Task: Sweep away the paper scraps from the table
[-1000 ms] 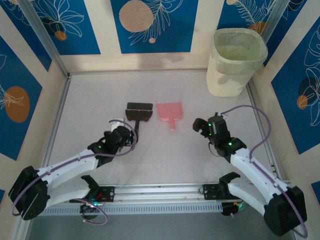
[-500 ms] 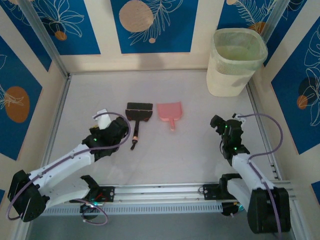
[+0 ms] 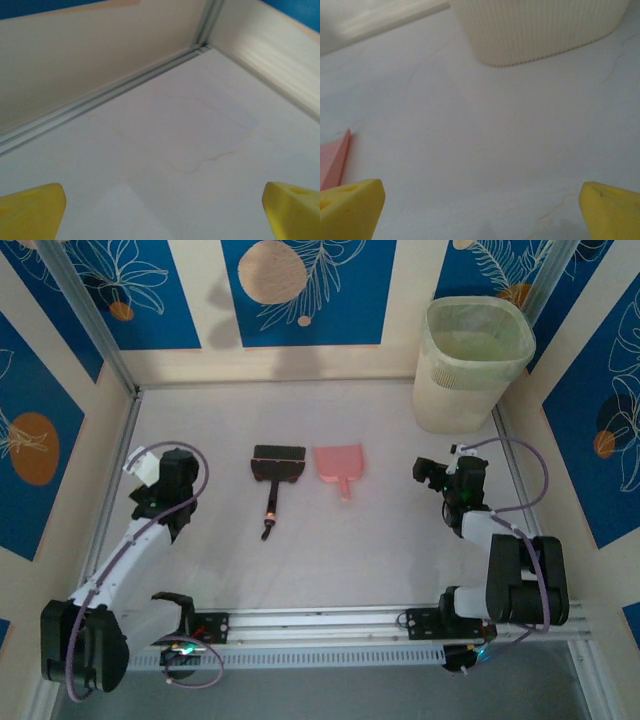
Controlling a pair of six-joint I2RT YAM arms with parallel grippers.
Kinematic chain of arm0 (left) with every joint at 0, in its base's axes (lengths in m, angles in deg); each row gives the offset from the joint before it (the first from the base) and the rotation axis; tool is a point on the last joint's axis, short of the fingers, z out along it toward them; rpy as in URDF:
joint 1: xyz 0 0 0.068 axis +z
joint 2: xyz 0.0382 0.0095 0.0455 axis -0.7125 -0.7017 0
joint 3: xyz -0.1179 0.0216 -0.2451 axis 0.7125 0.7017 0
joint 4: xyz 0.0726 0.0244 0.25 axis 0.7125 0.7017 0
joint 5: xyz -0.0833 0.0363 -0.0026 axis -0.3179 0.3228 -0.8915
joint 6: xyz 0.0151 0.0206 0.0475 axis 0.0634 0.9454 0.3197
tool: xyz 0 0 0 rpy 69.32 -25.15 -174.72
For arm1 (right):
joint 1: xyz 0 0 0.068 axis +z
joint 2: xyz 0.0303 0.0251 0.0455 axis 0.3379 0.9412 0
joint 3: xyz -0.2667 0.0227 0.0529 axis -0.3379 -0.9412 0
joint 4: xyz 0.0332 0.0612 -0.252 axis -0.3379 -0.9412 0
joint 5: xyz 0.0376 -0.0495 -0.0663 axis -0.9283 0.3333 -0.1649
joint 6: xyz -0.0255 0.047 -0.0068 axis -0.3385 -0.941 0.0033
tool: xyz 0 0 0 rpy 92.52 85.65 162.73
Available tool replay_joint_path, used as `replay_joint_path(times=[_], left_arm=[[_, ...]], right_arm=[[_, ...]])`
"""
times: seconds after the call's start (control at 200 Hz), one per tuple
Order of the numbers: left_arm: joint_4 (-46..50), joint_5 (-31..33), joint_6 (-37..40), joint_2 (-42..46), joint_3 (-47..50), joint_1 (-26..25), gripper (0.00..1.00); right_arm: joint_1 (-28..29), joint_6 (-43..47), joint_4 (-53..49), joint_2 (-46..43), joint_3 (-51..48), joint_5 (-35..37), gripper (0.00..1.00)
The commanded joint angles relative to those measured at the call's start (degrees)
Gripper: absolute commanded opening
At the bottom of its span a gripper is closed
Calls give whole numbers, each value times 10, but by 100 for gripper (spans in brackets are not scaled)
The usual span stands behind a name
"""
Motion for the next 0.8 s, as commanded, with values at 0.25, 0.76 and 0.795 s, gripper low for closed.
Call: replay_joint_path(times=[0.25,0.76,0.795], left_arm=[[-294,-123,281,-47,135,77,100],[-544,-257,376,-153,197,77,100],[-530,-270,378,-154,189,76,100]], right_arm=[[4,54,144,25,-29,-66,99],[68,126,267,96,-62,-41,99],[69,127,280,96,-67,-41,99]])
